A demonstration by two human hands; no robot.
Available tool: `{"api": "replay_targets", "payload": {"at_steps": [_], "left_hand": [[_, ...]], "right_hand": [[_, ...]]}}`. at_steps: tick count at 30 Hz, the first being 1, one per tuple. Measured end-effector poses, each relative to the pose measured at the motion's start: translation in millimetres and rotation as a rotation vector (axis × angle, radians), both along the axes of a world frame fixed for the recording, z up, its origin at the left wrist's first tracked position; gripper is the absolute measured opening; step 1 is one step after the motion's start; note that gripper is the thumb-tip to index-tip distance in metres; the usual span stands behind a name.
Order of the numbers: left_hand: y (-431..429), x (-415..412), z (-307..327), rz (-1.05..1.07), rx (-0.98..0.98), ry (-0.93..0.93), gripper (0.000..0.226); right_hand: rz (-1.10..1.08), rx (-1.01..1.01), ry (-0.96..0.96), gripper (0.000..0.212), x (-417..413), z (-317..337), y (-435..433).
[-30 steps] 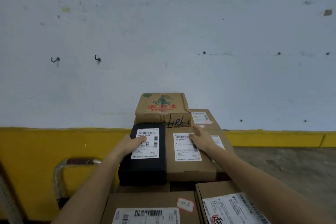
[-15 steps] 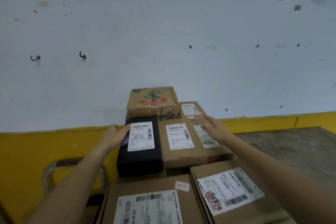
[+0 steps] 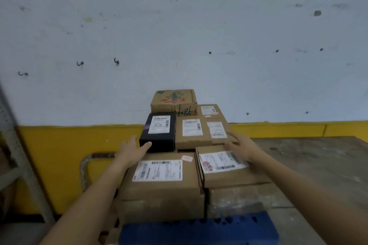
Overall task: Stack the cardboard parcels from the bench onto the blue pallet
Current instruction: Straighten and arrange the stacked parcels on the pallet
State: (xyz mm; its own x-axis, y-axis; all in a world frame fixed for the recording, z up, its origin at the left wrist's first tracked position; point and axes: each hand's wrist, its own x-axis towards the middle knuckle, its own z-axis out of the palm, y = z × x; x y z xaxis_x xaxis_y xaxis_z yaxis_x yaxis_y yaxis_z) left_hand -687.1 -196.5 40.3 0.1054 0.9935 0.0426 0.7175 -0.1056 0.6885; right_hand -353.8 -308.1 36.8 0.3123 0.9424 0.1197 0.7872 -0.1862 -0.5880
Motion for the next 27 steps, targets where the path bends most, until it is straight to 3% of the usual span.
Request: {"api": "replay_targets", "payload": {"at_steps": [8, 12, 15, 27], "left_hand": [[-64.3, -27.8, -34.9, -0.06, -0.098, 0.027, 0.077], [-71.6, -26.0, -42.3, -0.058, -0.136, -0.089, 0.078], [-73.6, -24.1, -43.7, -0.057, -0.116, -0.123, 0.078], [-69.7, -24.3, -45.3, -0.064, -0.085, -0.088, 0.073]], "right_hand": [[-0.161, -0.003, -0.126, 0.067, 14.5, -7.9, -47.3], [-0.264, -0.061, 0.113, 0.079, 30.4, -8.5, -58.4], [-0.255, -0.095, 0.25, 0.077, 34.0, -14.9, -59.3], [-0.299, -0.094, 0.271, 0.074, 21.9, -15.0, -56.9]]}}
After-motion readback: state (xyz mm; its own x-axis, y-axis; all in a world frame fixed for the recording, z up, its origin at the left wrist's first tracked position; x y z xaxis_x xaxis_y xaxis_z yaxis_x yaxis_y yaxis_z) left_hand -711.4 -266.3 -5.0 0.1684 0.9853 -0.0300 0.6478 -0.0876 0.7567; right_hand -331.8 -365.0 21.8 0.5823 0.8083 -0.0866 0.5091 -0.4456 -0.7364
